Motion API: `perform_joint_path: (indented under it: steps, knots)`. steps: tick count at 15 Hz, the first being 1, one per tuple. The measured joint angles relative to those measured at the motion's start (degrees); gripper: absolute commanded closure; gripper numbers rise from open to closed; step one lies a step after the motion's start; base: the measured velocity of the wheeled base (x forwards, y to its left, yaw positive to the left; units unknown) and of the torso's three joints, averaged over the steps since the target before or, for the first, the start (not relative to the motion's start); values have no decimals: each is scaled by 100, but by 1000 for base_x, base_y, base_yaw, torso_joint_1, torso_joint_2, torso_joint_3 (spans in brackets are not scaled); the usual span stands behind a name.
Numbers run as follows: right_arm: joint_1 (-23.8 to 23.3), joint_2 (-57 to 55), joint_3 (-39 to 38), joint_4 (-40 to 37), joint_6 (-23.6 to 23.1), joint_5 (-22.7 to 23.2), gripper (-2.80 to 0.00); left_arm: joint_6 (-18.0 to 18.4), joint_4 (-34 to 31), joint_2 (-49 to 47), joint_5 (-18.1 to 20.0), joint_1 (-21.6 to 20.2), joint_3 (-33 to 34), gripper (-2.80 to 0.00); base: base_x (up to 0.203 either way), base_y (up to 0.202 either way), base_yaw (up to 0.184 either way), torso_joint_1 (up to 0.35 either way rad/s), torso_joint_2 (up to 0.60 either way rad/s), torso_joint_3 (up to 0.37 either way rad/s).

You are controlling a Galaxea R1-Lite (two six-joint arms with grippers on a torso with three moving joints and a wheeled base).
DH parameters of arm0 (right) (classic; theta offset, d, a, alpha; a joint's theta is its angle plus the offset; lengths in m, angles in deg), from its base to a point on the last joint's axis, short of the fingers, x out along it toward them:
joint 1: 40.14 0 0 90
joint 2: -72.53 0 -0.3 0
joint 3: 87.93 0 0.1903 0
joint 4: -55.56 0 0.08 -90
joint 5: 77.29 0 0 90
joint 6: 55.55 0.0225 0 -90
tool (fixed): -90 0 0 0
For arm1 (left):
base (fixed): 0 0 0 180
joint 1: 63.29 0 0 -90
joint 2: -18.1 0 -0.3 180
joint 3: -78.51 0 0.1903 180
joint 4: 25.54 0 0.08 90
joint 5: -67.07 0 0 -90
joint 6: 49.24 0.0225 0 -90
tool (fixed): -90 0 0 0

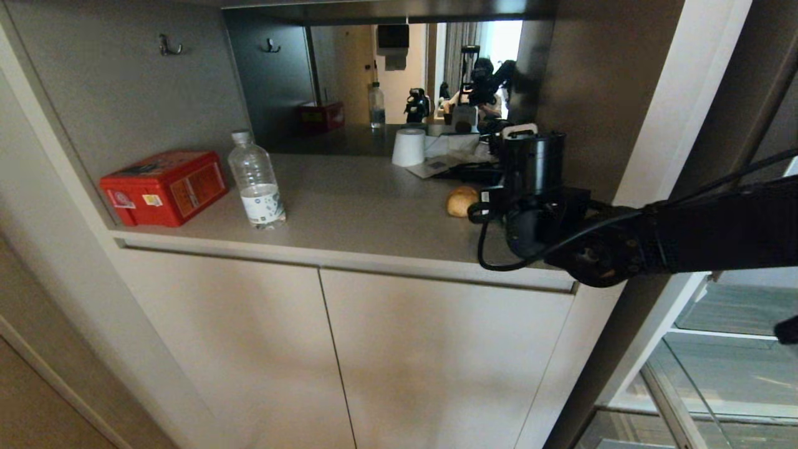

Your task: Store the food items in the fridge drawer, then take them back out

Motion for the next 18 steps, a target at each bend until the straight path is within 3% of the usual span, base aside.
perform_joint_path:
  steps: [6, 18]
  knots:
    - [-271, -721, 846, -15, 14, -470, -280, -2, -1, 0, 2, -2, 0, 0, 0, 0, 0, 0, 0, 0]
    - [-644, -1124, 889, 105, 179, -575, -280, 0, -1, 0, 2, -2, 0, 0, 0, 0, 0, 0, 0, 0]
